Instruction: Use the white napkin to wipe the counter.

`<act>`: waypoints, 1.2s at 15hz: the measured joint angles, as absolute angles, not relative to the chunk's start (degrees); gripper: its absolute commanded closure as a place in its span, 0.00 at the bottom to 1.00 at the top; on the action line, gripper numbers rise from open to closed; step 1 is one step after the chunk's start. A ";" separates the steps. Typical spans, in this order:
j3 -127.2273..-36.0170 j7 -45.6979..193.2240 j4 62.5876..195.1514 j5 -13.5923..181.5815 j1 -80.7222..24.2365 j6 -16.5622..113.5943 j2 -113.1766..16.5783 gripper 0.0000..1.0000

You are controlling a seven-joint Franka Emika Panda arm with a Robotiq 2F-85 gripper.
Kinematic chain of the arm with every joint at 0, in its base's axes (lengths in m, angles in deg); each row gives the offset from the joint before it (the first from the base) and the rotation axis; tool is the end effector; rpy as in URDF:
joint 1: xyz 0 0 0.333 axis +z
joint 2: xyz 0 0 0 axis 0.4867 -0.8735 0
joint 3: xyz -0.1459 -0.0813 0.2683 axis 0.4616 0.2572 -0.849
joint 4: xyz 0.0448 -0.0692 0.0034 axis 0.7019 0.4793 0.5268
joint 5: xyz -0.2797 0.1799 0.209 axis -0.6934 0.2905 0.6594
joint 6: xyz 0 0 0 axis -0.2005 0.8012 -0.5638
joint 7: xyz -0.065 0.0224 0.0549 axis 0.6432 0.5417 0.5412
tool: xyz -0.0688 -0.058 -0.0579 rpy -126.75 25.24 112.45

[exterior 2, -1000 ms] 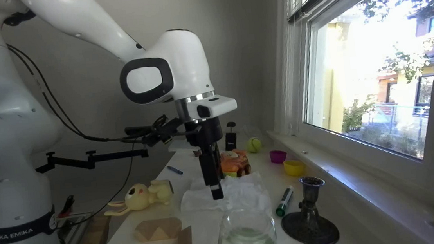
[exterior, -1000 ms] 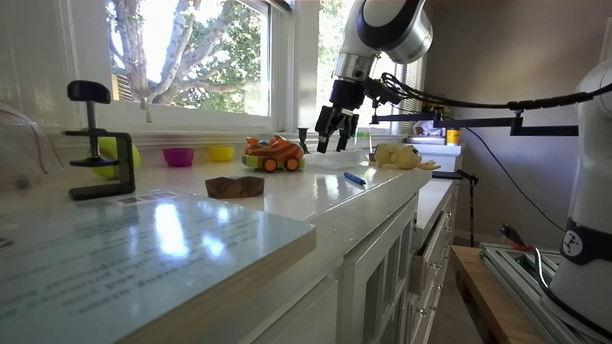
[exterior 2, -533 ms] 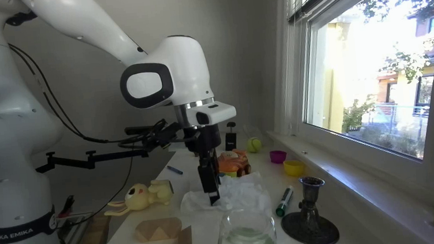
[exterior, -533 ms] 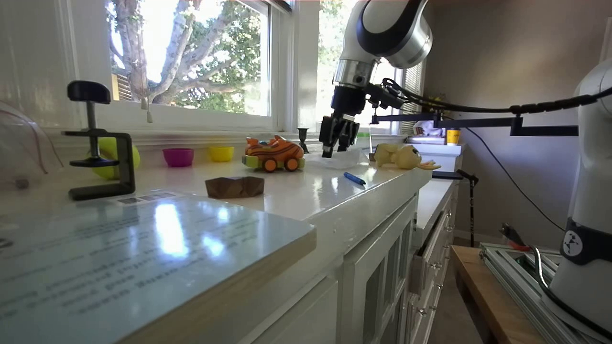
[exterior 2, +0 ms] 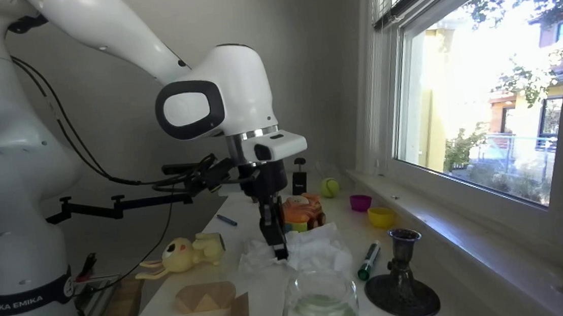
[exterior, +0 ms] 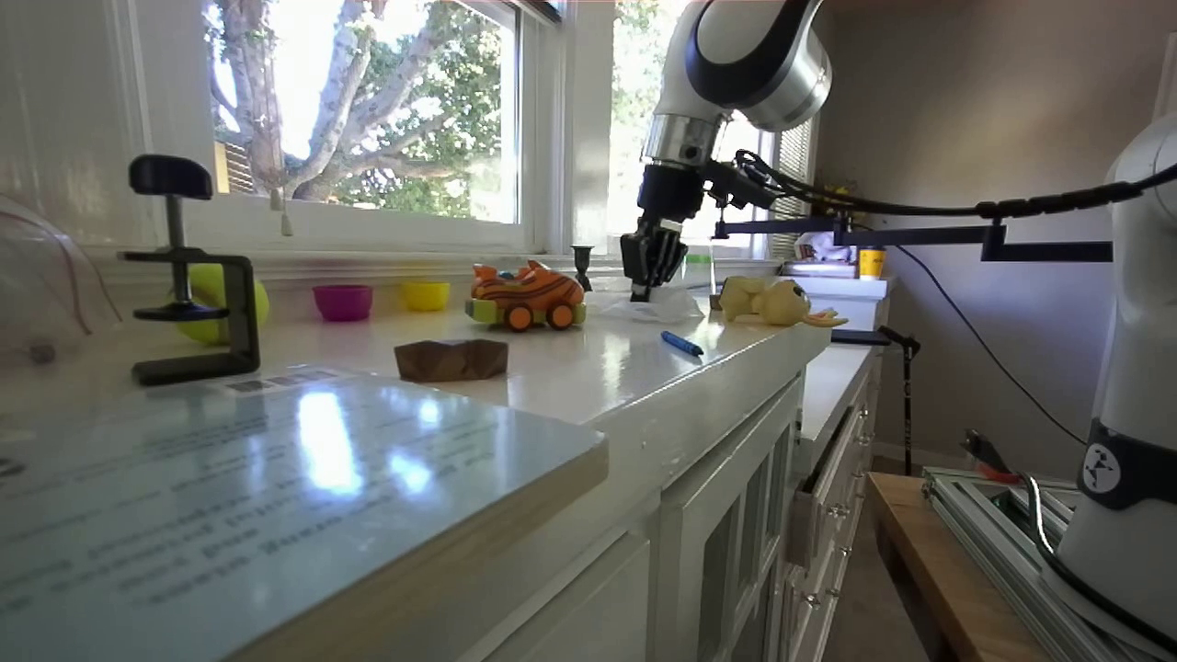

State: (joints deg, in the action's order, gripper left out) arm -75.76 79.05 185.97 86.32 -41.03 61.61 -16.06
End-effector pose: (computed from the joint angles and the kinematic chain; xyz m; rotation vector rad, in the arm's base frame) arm 0.4081 -0.1612 0.3692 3.0617 -0.5545 0.3793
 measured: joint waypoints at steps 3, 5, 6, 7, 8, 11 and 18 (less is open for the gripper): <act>-75.76 79.05 186.00 86.32 -41.05 61.61 -16.06 1.00; -75.75 78.98 186.01 86.32 -41.20 61.61 -16.06 1.00; -75.72 78.89 186.01 86.30 -41.49 61.61 -16.06 1.00; -75.64 78.83 186.01 86.27 -41.93 61.61 -16.06 1.00; -75.48 78.73 186.01 86.05 -42.57 61.61 -16.06 1.00; -74.46 77.81 186.01 83.65 -45.59 61.61 -16.00 1.00; -72.40 76.49 186.00 79.45 -51.36 61.61 -15.95 1.00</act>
